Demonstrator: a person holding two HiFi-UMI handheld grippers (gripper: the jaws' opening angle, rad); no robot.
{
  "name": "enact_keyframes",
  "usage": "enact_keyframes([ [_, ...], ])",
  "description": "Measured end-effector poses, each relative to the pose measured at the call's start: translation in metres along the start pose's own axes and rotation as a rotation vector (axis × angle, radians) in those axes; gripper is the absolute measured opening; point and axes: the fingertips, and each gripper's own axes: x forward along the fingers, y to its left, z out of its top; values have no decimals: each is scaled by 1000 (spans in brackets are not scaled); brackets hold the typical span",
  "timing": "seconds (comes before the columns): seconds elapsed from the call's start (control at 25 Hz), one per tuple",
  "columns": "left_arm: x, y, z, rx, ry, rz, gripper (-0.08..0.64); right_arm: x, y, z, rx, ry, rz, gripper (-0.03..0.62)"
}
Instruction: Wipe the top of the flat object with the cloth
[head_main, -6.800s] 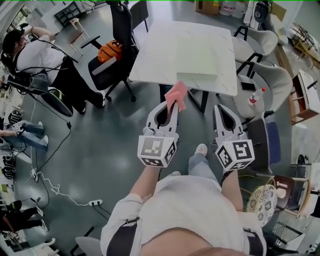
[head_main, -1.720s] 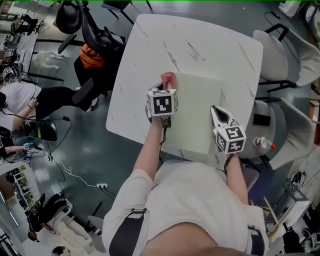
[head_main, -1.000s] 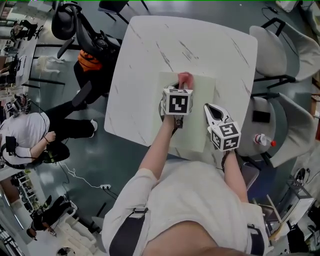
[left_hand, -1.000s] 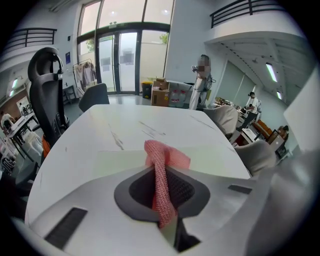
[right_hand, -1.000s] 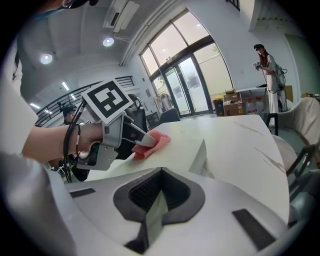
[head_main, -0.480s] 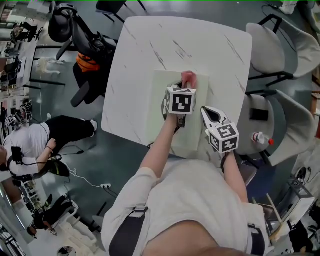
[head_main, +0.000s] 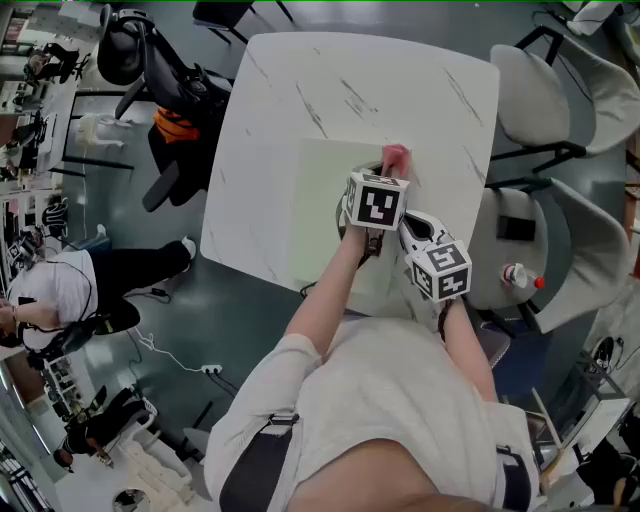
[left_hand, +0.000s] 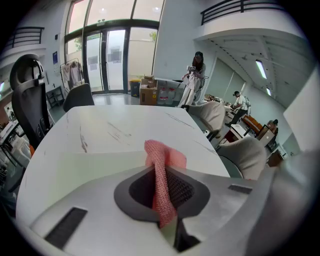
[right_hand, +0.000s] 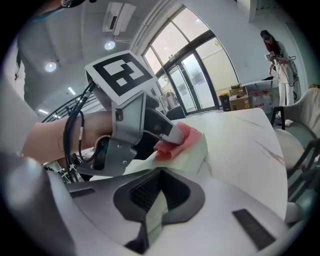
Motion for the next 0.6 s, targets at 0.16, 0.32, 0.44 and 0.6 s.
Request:
enact_keyframes([
  [0.16, -2, -3, -2, -30, 0, -28, 35, 0, -1, 1, 12, -1, 4, 9],
  [0.32, -8, -4, -10, -63, -11, -57, 35, -1, -1, 1, 15, -5, 1, 9],
  [0.44, -12, -3, -15, -29, -36, -45, 35, 0, 0, 0, 9, -2, -2, 9],
  [0.6, -18, -1, -26, -41, -30, -54, 35, 0, 0, -1, 9, -1, -8, 9],
])
